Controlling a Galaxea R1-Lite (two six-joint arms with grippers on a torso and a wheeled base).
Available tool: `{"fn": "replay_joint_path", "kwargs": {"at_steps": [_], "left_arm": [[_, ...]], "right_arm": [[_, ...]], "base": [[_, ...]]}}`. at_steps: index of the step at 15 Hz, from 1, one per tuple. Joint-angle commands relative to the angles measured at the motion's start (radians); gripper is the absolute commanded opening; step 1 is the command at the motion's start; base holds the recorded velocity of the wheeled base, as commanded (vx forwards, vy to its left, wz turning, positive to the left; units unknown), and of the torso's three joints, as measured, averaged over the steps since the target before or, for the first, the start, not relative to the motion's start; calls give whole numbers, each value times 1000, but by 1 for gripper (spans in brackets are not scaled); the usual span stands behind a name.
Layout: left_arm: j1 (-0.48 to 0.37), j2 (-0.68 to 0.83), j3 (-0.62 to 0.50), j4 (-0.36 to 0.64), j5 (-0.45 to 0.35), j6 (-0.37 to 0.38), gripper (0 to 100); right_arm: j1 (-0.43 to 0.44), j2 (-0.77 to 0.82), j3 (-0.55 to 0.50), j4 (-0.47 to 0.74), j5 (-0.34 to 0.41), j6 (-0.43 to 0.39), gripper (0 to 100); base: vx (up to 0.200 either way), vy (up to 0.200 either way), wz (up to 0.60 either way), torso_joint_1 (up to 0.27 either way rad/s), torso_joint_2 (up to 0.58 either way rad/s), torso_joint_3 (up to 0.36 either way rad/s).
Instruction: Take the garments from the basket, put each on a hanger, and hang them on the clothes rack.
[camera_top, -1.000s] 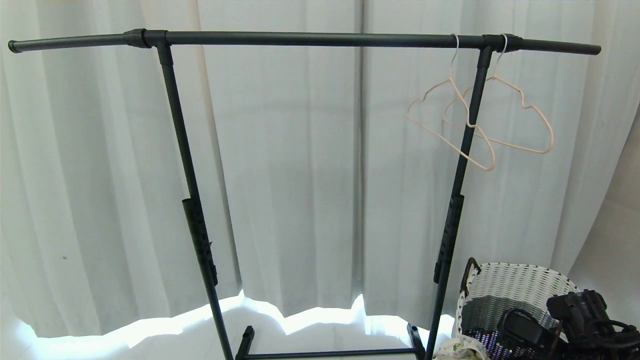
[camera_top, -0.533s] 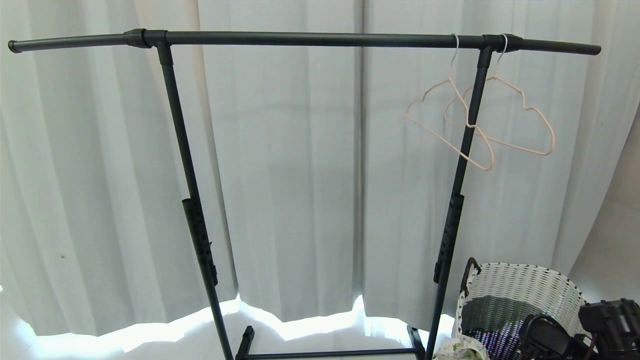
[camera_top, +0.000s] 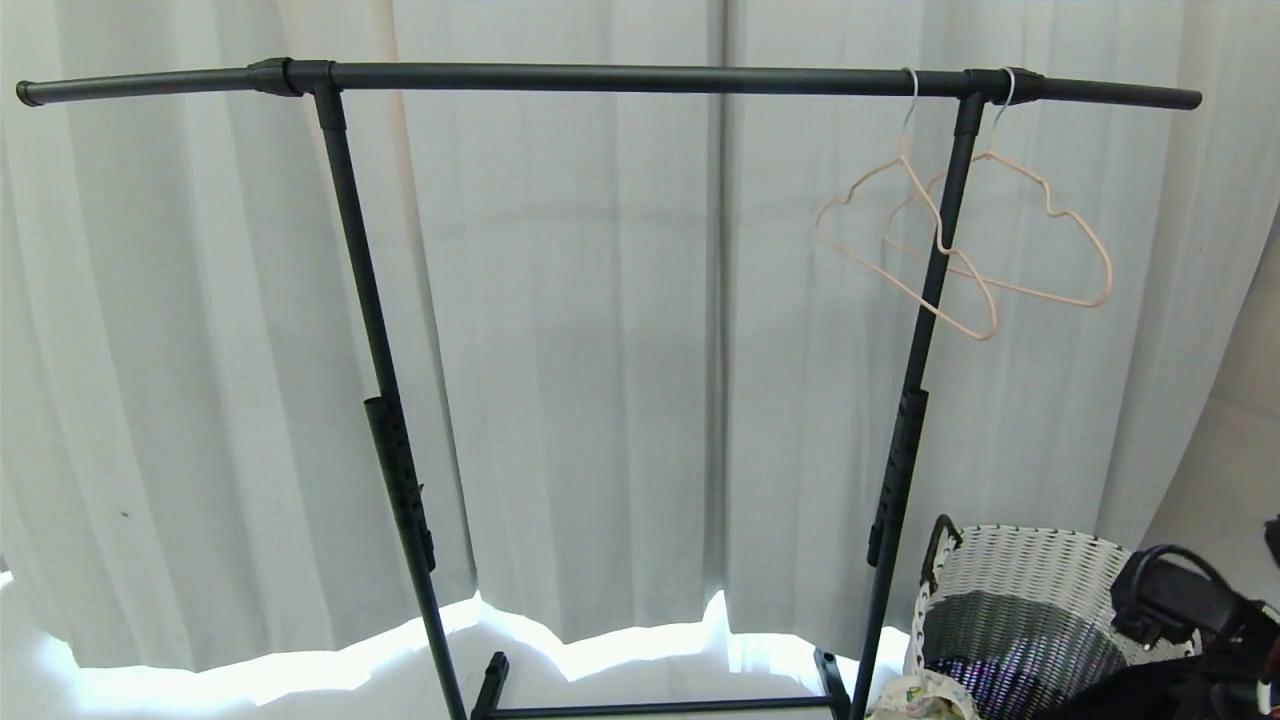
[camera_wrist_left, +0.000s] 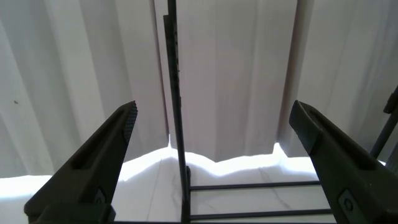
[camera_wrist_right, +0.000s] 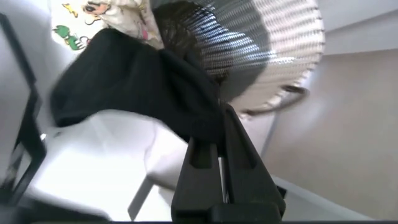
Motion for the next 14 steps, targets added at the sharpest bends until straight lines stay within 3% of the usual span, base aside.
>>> {"fn": "replay_joint_path", "kwargs": {"at_steps": [1,2,4,12,14], "left_arm": [[0,2,0,0,0,1,100],[0,0,0,0,0,1,100],[0,0,0,0,0,2,100],[0,0,0,0,0,1,100],[0,2,0,0,-2,10,100]], "right_arm": [[0,-211,-276,307,4,-2,0],[0,-233,-352,404,14,-2,0],[25,-243,-398,450,17,-5,0],[166,-205,-456,457,10,-6,0],[203,-176,-490,459,10,-5,0]], "base": [[0,0,0,0,0,0],[0,0,0,0,0,0],[-100,0,0,-1,1,4],[-200,0,0,3,1,2],[0,0,0,0,0,0]]}}
